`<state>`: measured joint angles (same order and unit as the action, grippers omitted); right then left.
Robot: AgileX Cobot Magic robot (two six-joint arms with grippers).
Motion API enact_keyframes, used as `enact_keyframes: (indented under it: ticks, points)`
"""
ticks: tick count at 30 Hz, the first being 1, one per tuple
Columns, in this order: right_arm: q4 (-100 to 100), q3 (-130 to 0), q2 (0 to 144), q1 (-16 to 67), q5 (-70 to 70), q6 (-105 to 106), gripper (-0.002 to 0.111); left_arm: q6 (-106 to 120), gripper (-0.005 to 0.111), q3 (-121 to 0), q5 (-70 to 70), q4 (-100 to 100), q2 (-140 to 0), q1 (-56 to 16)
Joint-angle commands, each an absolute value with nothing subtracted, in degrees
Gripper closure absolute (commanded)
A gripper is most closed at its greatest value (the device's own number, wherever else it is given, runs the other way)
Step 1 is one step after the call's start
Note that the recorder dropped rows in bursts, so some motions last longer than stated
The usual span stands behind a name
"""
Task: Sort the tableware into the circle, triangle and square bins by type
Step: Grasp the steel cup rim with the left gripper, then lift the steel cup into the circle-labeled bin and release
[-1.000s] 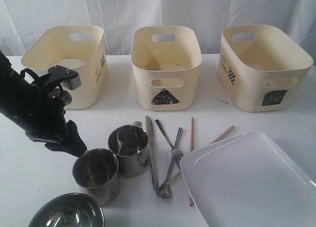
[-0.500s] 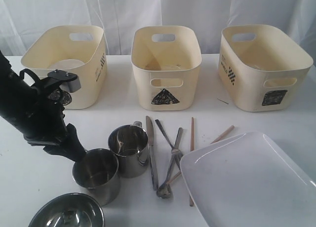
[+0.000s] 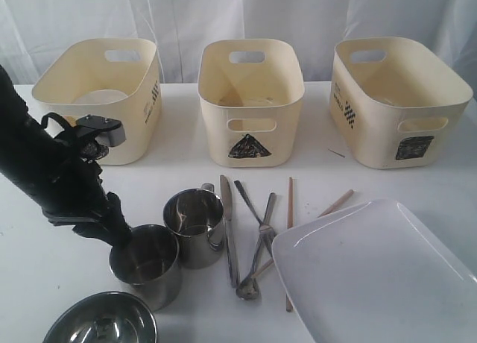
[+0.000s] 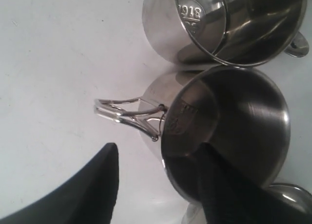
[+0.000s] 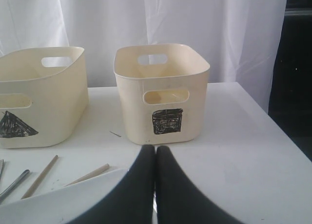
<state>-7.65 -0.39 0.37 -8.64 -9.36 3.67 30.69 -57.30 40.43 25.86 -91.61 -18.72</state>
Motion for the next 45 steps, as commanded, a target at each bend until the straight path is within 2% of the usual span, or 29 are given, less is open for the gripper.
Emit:
enact_keyframes:
  ticks: [1,8,21,22,24,25,32,45]
  points:
    - [-7.5,0.0,0.0,-8.5,-8.9,4.1,0.108,30.2,0.053,-57.6,40.9,27.0,-92.7,-20.0]
    - [-7.5,0.0,0.0,-8.5,-8.9,4.1,0.108,30.2,0.053,-57.6,38.7,27.2,-94.0,-22.5]
    - [-7.5,0.0,0.0,-8.5,-8.9,4.1,0.108,29.6,0.053,-57.6,38.5,26.2,-95.6,-22.6]
    - [-7.5,0.0,0.0,-8.5,-8.9,4.1,0.108,29.2,0.055,-57.6,38.5,25.8,-95.6,-22.6]
    - [-7.5,0.0,0.0,-8.5,-8.9,4.1,0.108,27.6,0.067,-57.6,38.3,23.0,-95.6,-22.6]
    - [-7.5,0.0,0.0,-8.5,-8.9,4.1,0.108,26.2,0.076,-57.6,38.3,20.9,-95.6,-22.6]
    - [-7.5,0.0,0.0,-8.5,-8.9,4.1,0.108,26.8,0.107,-57.8,36.5,18.8,-95.4,-22.6]
    - [-7.5,0.0,0.0,-8.5,-8.9,4.1,0.108,23.9,0.107,-69.8,45.6,9.1,-92.0,-22.6]
